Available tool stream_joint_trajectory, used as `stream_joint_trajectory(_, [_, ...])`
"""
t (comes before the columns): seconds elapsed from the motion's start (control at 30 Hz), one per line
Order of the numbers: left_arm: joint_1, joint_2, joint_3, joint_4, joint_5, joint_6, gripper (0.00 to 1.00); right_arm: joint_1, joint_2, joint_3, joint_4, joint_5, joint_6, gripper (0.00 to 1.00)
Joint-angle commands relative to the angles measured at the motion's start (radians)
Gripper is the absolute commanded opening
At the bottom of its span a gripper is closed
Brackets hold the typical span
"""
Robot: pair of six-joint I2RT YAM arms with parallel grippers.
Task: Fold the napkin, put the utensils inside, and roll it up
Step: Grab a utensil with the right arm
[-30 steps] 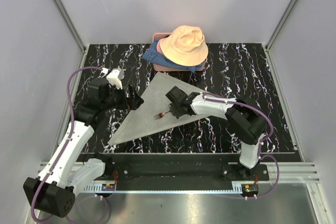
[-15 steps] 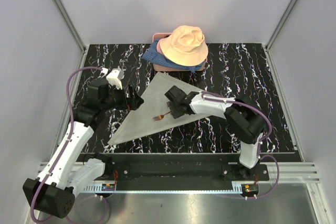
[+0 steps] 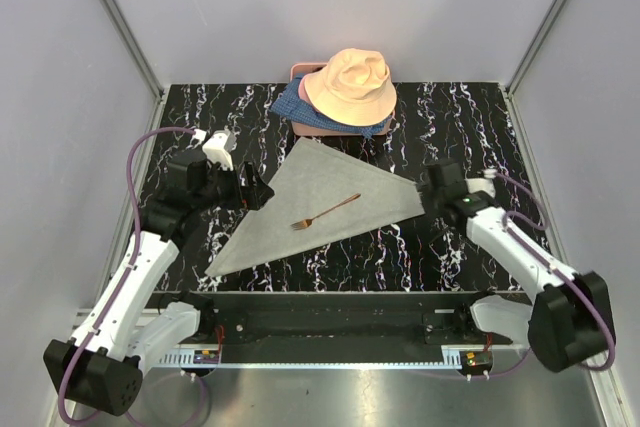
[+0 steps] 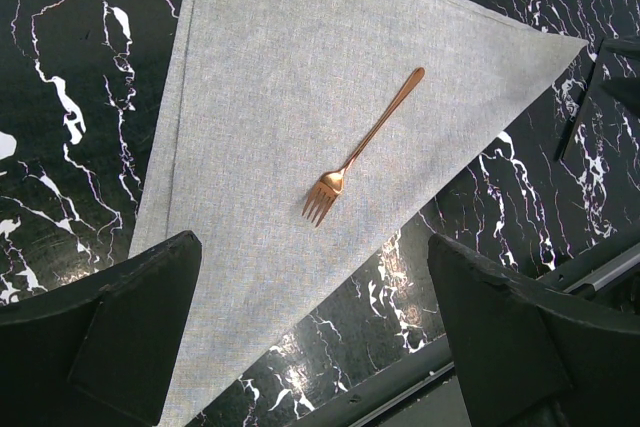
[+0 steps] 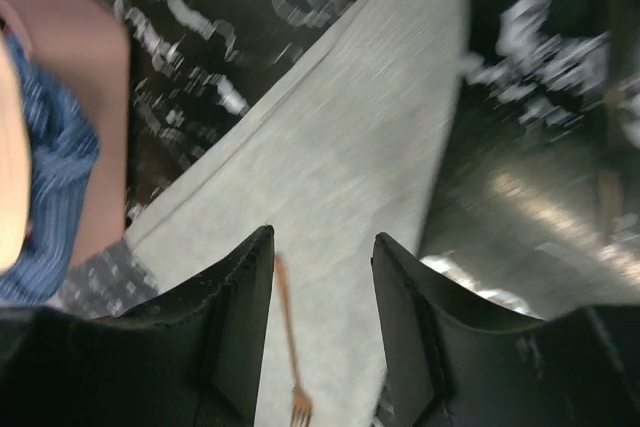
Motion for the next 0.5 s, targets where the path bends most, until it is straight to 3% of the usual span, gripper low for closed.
stream_joint_trajectory(0.0, [-0.005, -0.001, -0.011, 0.024, 0.033, 0.002, 0.99, -0.194, -0.036, -0.033, -0.098, -0.078, -0.282, 0.52])
stream_joint_trajectory(0.2, [-0.005, -0.001, -0.011, 0.027, 0.044, 0.005, 0.99, -0.265, 0.056, -0.045, -0.108, -0.154, -0.333, 0.50])
stream_joint_trajectory(0.47, [-0.005, 0.002, -0.013, 0.024, 0.050, 0.005, 0.99, -0.284, 0.069, -0.106, -0.108, -0.102, -0.319, 0.49])
